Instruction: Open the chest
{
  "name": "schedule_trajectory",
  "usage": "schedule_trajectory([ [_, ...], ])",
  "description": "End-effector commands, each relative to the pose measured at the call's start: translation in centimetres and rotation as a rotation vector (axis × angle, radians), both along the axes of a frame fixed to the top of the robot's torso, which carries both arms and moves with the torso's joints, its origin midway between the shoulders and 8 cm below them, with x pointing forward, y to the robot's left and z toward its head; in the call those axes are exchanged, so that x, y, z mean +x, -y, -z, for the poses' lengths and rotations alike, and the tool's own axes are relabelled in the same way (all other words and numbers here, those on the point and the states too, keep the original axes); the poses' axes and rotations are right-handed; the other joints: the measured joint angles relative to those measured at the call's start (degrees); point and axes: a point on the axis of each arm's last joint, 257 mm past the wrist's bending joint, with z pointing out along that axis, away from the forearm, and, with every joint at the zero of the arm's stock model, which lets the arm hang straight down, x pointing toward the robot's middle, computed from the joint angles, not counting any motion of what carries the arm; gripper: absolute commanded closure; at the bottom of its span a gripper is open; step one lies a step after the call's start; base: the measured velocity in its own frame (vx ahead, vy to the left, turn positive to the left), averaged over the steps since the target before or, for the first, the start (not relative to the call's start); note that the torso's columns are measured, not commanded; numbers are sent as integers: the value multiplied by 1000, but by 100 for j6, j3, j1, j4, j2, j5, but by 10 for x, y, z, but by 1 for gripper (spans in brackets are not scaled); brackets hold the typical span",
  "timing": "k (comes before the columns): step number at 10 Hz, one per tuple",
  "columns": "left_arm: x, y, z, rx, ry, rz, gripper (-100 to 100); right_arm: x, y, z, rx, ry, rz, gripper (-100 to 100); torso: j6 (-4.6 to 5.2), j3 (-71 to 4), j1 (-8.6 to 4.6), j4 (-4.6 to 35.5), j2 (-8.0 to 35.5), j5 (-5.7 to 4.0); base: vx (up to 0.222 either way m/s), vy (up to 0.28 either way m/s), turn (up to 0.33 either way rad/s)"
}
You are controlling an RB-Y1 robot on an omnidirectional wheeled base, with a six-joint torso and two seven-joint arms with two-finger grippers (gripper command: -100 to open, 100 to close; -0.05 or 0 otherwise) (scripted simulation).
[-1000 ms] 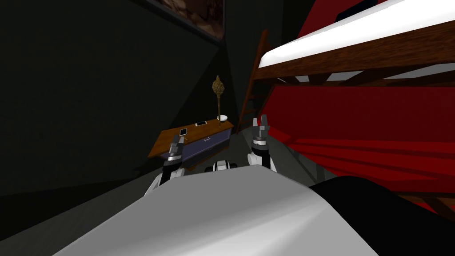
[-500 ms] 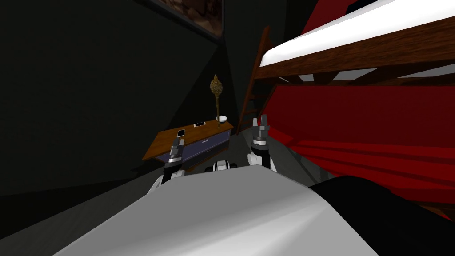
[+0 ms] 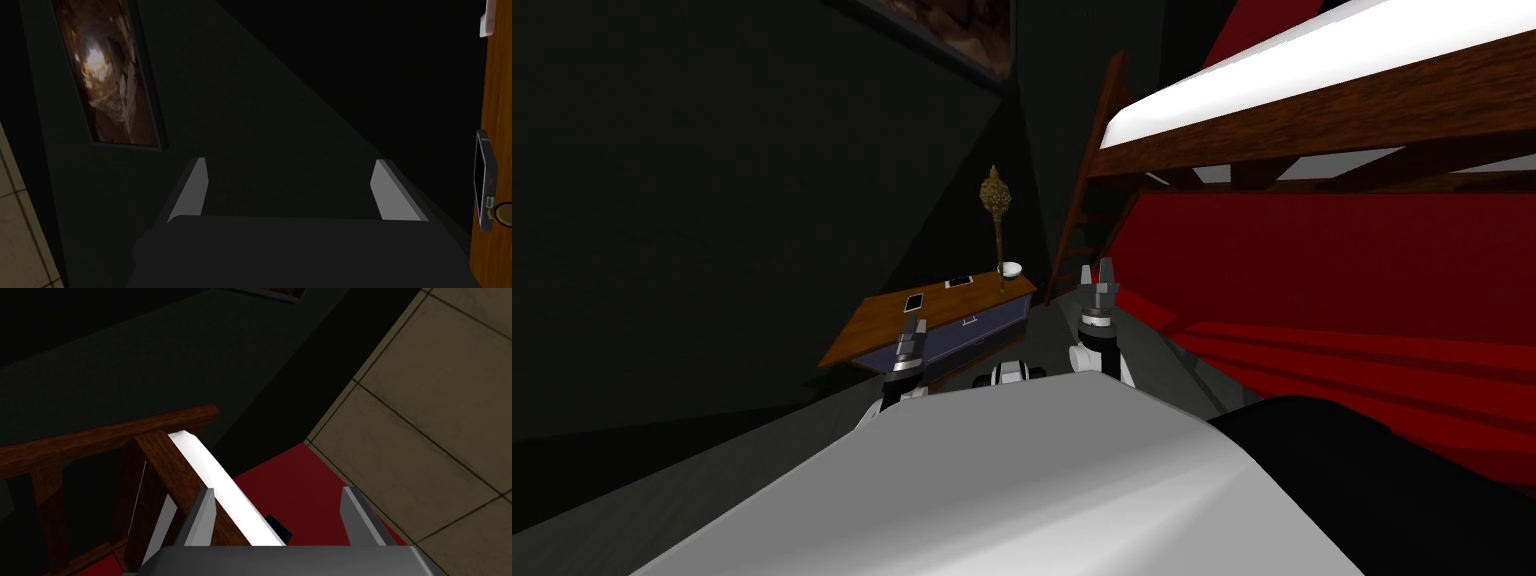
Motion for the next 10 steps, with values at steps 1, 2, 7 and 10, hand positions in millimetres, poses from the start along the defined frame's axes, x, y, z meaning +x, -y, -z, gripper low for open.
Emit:
schedule_trajectory([
  [1,-2,-6,16,-8,-16,-15,-100,0,0,0,0,0,0,0,0,3,3,1,8,0,52,-59,41],
  [2,-4,-9,26,-12,-37,-20,-100,0,0,0,0,0,0,0,0,6,-1,3,11,0,44,-48,25],
  [7,-12,-19,59,-33,-75,-52,-100,0,0,0,0,0,0,0,0,3,7,1,8,2,59,-53,36],
  [10,-17,-23,77,-44,-104,-67,-100,0,0,0,0,0,0,0,14,-2,8,-14,-11,17,48,-43,40],
])
